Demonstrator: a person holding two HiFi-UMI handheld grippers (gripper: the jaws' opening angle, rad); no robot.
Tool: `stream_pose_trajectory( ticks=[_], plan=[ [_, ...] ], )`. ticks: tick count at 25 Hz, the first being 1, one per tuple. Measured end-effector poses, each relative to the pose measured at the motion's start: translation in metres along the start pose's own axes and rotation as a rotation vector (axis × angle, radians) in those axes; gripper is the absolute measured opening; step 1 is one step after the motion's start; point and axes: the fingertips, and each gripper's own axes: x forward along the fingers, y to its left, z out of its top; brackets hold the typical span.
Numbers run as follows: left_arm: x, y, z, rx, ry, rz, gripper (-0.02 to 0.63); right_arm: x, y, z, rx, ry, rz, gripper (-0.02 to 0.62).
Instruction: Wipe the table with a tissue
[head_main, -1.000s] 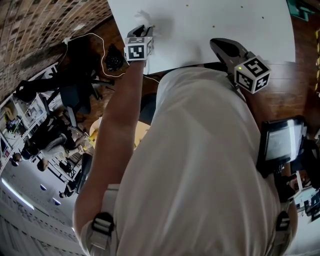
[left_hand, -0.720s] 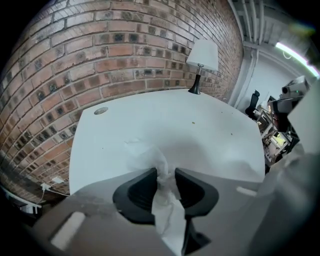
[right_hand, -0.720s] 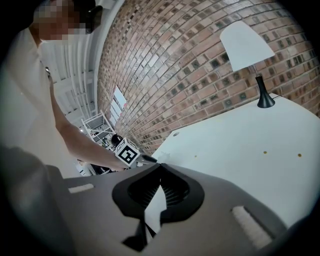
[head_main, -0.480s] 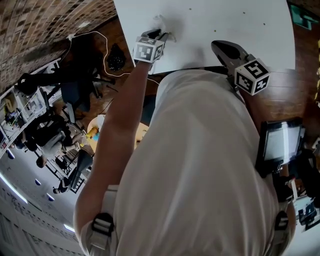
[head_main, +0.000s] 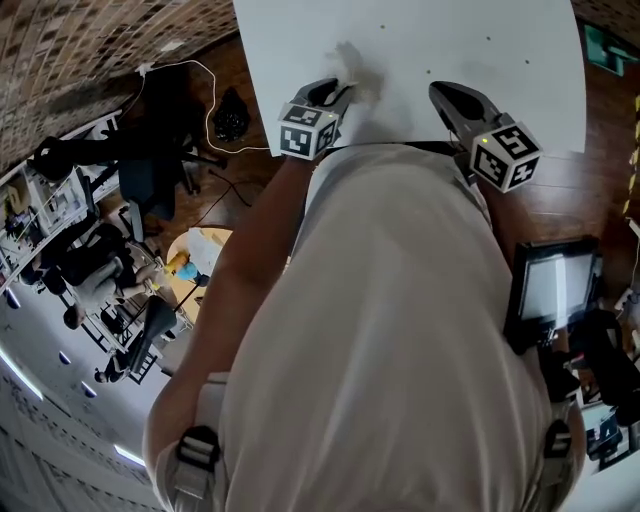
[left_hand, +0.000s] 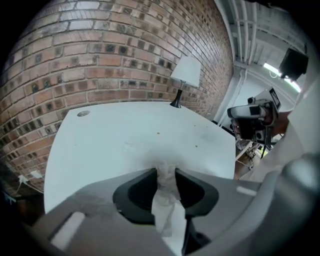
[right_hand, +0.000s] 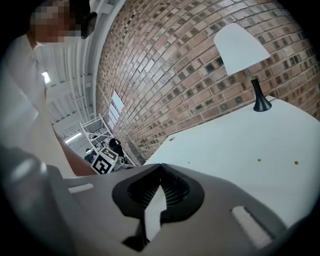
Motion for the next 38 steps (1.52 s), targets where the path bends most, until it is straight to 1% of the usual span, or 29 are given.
stream_pose_trajectory(
  ticks=[2,7,9,11,16,18,20,25,28,30,32,35,38],
  plan=[
    [-0.005,-0.001,0.009,-0.004,-0.038,0.004,0.106,-0.001,-0.003,0.003,0.002,-0.006,-0.008,0.008],
    [-0.013,0.007,0.037,0.035,-0.120,0.008,0.106,0.001,-0.006,0.014,-0.013,-0.024,-0.039,0.008],
    [-0.022,0.016,0.052,0.053,-0.135,0.025,0.106,0.010,-0.003,0.020,-0.015,-0.037,-0.038,0.008],
    [-0.022,0.016,0.062,0.068,-0.131,0.031,0.106,0.011,-0.003,0.020,-0.012,-0.039,-0.036,0.008],
    [0.006,-0.002,0.073,0.102,-0.129,0.007,0.107,-0.010,-0.018,0.018,-0.011,-0.037,-0.052,0.008],
    [0.017,-0.011,0.081,0.102,-0.127,0.005,0.106,-0.022,-0.029,0.019,-0.010,-0.041,-0.055,0.008],
    [0.025,-0.014,0.085,0.092,-0.118,0.022,0.106,-0.032,-0.038,0.017,-0.005,-0.042,-0.056,0.008],
    [0.036,0.008,0.083,0.066,-0.068,0.078,0.106,-0.042,-0.049,0.015,0.008,-0.054,-0.071,0.008],
    [0.041,0.026,0.082,0.043,-0.035,0.092,0.106,-0.041,-0.049,0.018,0.016,-0.068,-0.080,0.008],
    [0.046,0.035,0.085,0.045,-0.018,0.094,0.106,-0.043,-0.049,0.019,0.019,-0.074,-0.086,0.008],
    [0.052,0.043,0.090,0.052,-0.015,0.108,0.107,-0.047,-0.050,0.018,0.022,-0.076,-0.097,0.008],
    [0.061,0.053,0.105,0.033,-0.035,0.138,0.106,-0.055,-0.054,0.018,0.030,-0.082,-0.121,0.008],
    [0.068,0.060,0.121,0.049,-0.047,0.196,0.106,-0.064,-0.059,0.016,0.036,-0.088,-0.147,0.008]
  ],
)
